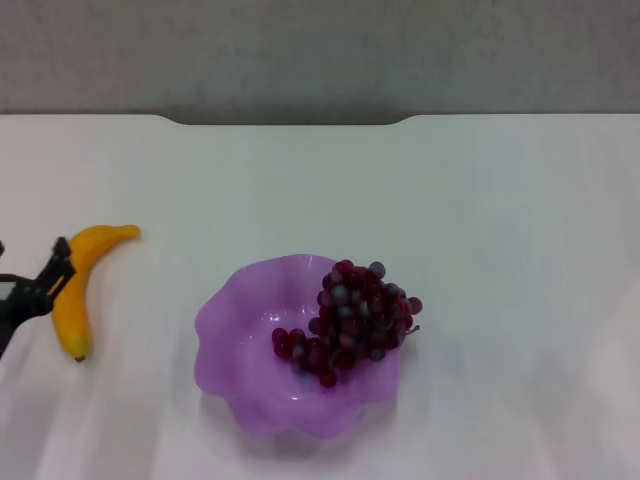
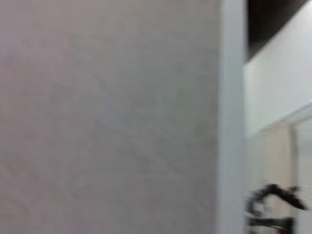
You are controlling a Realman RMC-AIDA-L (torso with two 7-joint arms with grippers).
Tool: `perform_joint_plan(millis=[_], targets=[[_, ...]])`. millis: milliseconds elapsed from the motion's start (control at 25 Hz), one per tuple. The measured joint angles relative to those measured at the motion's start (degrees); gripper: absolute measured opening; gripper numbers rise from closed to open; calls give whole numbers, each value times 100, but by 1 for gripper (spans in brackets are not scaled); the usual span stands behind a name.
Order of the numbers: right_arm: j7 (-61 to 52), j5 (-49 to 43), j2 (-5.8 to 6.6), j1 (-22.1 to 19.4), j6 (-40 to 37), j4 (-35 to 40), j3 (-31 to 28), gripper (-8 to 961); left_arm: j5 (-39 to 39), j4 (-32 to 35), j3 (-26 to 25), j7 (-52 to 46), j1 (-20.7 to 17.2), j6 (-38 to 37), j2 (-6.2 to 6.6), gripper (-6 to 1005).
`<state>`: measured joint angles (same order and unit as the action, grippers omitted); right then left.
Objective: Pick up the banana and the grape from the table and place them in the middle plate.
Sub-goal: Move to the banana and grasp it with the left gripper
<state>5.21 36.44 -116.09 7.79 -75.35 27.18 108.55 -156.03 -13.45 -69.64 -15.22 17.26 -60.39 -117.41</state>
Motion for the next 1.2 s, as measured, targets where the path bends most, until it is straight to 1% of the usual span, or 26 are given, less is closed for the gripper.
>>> perform_joint_plan(millis=[80, 240, 320, 400, 560, 680, 760, 840, 1000, 1200], targets=[[126, 646, -12, -6, -187, -223, 397, 0, 10, -108, 110, -6, -23, -3, 1, 873], [38, 1376, 13, -74, -197, -367, 1042, 0, 22, -403, 343, -54, -113, 9, -1, 873], [33, 1411, 14, -85, -194, -371, 1072, 0, 33, -541, 420, -57, -113, 124, 3, 873], [33, 1415, 17, -83, -169, -375, 1111, 0, 110, -582, 411, -54, -24, 340, 7, 873], [34, 1408, 24, -34, -103, -379, 1251, 0, 563, -581, 382, -32, 320, 1175, 67, 873], [38, 1406, 32, -26, -104, -370, 1319, 0, 672, -525, 149, 8, 611, 1931, 102, 873], [40, 1407, 38, -19, -115, -350, 1363, 0, 664, -517, -63, 179, 745, 2349, 107, 872], [41, 1410, 44, -8, -140, -336, 1432, 0, 675, -517, -190, 427, 821, 2611, 103, 872], [43, 1413, 46, 5, -166, -314, 1561, 0, 703, -510, -401, 972, 880, 2891, 63, 872], [49, 1412, 55, 13, -177, -313, 1603, 0, 706, -488, -418, 1083, 869, 3030, 56, 873]])
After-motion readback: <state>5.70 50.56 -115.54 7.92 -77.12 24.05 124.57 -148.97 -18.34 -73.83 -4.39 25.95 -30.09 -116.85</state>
